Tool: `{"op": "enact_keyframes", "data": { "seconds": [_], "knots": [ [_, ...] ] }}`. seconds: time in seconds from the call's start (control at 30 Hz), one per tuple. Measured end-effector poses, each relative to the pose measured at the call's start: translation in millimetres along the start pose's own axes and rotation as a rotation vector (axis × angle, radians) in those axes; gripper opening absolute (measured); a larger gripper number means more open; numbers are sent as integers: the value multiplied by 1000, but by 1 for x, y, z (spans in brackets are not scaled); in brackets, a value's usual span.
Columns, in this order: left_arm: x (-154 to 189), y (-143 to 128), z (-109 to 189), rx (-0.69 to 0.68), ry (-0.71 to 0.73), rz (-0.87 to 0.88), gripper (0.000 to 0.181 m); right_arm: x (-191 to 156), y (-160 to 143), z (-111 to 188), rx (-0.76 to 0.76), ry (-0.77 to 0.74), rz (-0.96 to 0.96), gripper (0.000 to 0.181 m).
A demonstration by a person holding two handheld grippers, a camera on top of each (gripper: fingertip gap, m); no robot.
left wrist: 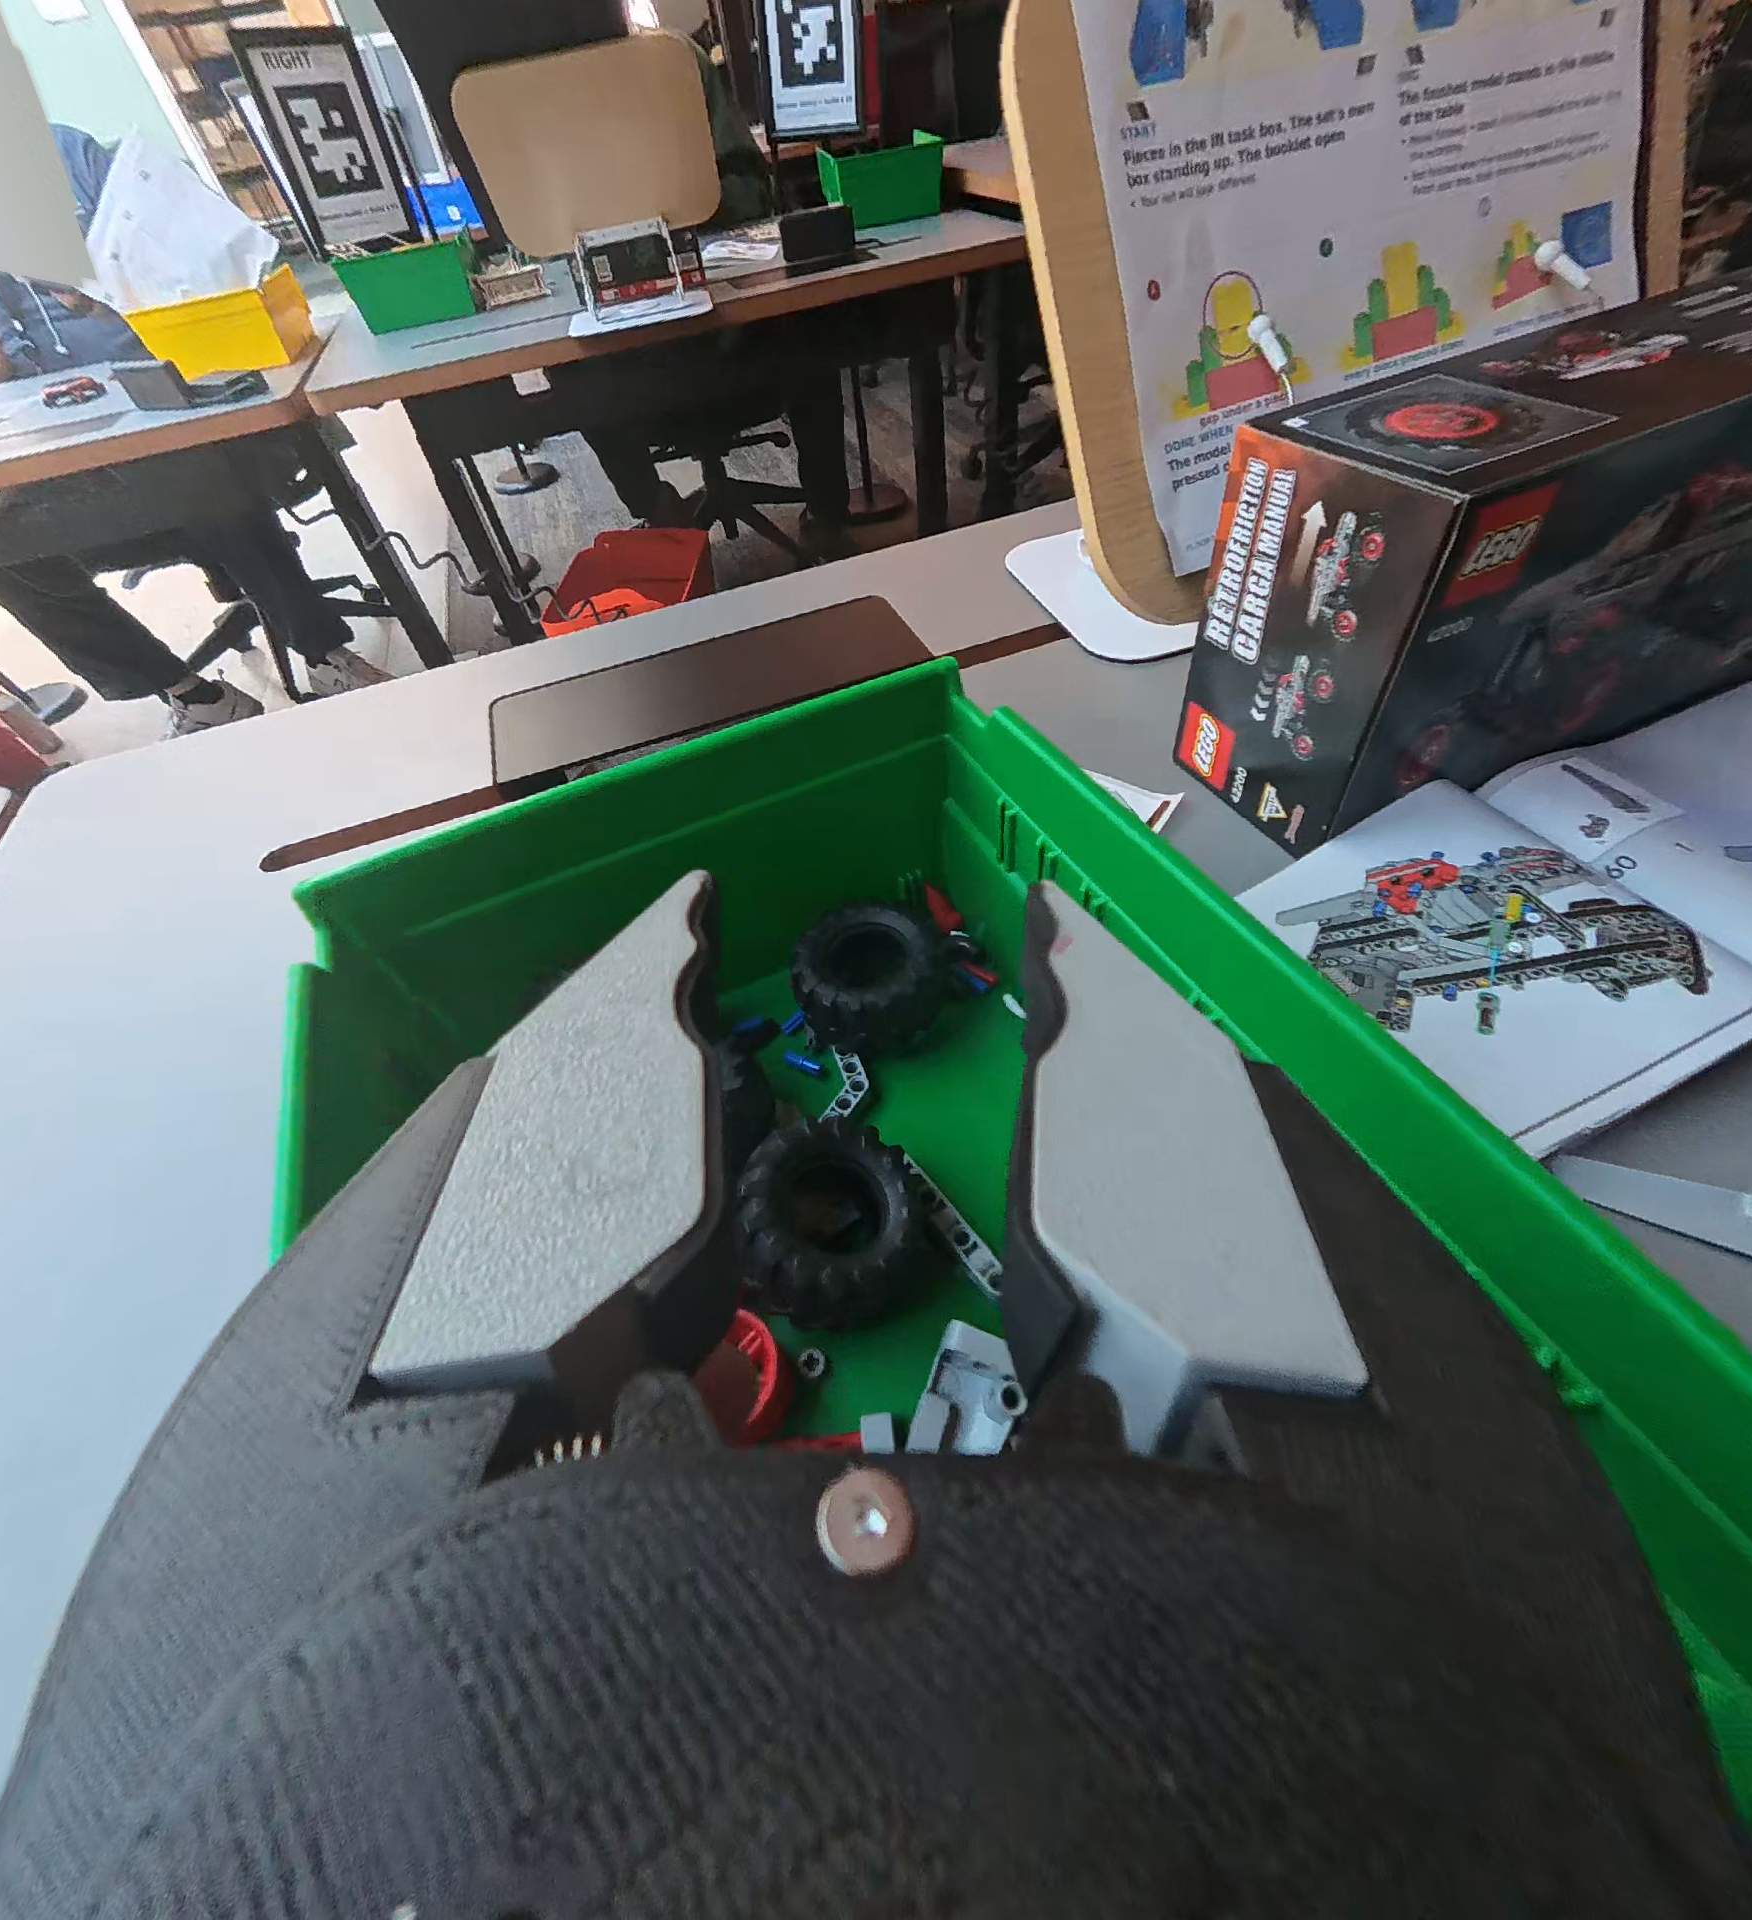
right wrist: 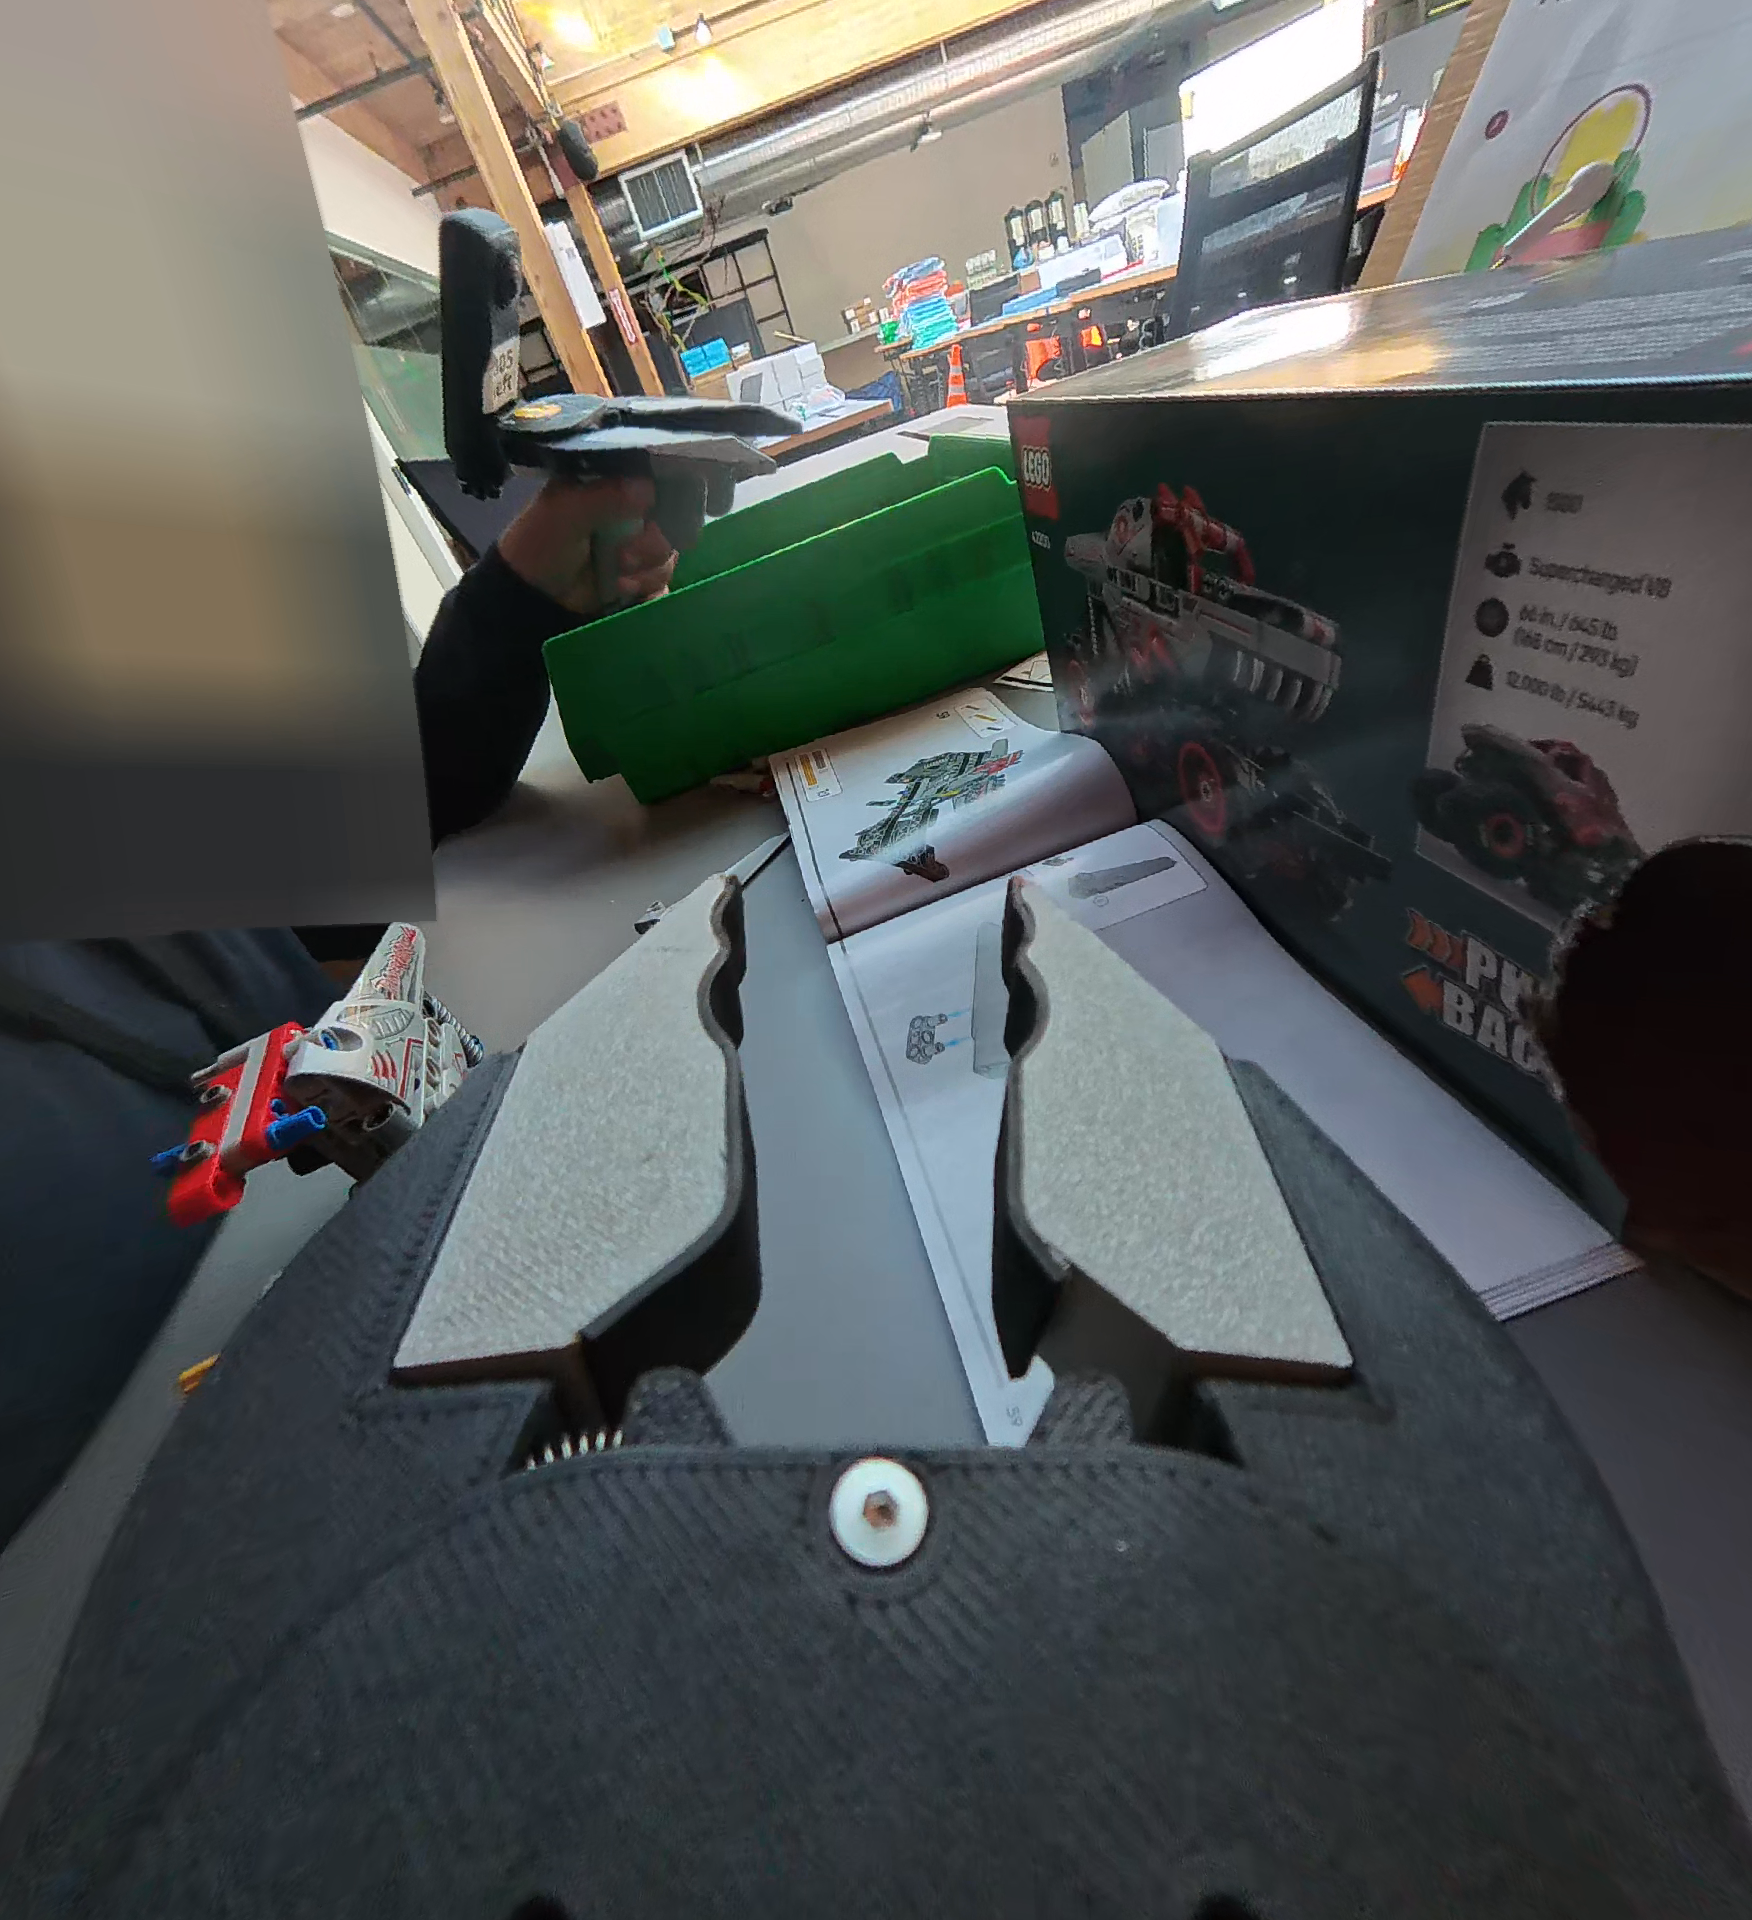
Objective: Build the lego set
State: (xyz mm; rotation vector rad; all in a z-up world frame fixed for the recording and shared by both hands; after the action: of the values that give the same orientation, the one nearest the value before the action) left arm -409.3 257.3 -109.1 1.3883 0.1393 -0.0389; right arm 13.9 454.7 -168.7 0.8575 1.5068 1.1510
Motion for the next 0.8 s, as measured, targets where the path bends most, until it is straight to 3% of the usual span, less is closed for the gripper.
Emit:
{"op": "enact_keyframes", "data": {
  "seconds": [0.43, 0.67, 0.8],
  "knots": [
    [16, -7, -10, -19, -25, -45, 40, -3, -1, -1, -9, 16, 22, 45],
    [12, -7, -9, -17, -5, -28, 38, -2, 0, 0, -2, 22, 6, 46],
    [8, -8, -11, -21, 36, -17, 29, -1, 0, 0, -2, 20, -6, 45]
  ]
}}
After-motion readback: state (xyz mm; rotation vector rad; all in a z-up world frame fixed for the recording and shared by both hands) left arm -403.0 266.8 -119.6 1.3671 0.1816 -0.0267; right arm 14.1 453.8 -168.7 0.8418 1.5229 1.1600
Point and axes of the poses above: each gripper's, where its closed fingertips meet, z back along the fingers, y out of its top, x = y × z across the jaws, the point moved 6 cm from there along z, back along the fingers, and after that the axes turned 6 degrees about x, right-handed, at the moved point
